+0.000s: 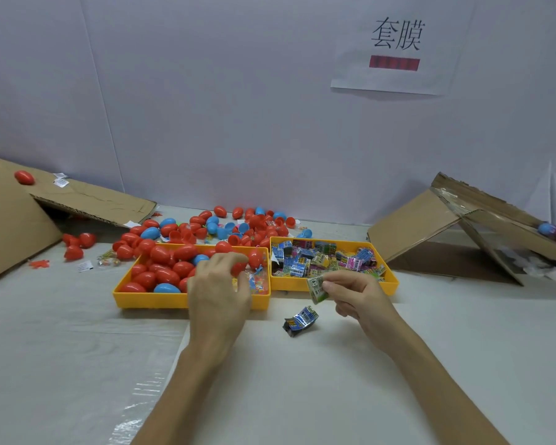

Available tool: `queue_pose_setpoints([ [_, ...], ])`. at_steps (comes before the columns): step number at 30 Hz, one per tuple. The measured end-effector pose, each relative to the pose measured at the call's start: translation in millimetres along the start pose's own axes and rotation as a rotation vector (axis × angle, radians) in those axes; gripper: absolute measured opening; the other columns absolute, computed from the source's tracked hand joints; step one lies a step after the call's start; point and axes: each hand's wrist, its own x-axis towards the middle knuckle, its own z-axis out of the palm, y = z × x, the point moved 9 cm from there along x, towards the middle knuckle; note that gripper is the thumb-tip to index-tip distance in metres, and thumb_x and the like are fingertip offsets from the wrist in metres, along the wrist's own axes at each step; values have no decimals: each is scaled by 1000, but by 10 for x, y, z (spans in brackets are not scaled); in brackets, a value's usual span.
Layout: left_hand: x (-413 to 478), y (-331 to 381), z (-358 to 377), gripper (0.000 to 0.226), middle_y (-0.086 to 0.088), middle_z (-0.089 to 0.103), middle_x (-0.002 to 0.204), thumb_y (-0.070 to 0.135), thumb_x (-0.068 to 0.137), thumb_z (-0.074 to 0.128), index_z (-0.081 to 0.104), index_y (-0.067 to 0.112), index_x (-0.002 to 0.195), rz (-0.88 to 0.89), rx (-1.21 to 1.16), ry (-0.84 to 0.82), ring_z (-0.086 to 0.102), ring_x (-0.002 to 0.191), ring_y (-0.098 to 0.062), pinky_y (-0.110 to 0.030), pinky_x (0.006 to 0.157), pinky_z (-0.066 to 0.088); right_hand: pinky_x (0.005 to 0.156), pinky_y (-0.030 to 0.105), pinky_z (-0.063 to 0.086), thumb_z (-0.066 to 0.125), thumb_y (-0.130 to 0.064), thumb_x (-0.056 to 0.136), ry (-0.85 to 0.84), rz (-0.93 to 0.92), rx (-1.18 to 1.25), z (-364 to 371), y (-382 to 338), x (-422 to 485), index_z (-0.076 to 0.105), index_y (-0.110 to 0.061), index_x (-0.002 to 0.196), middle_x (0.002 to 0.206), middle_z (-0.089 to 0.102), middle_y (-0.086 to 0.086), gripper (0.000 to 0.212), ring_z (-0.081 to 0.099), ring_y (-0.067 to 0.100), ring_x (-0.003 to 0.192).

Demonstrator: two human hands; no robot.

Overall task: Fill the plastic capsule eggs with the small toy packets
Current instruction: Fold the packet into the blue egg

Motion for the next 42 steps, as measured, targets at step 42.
queue_pose_setpoints([
  [42, -254, 177, 587, 23, -8, 78, 94, 27, 95, 63, 72, 15, 113, -417, -1057, -525, 76, 90, -23, -21, 73, 59, 54, 26, 51, 77, -22, 71, 18, 35, 187, 21, -72, -28, 82, -19, 85, 77, 72, 7, 16, 66, 21, 53],
])
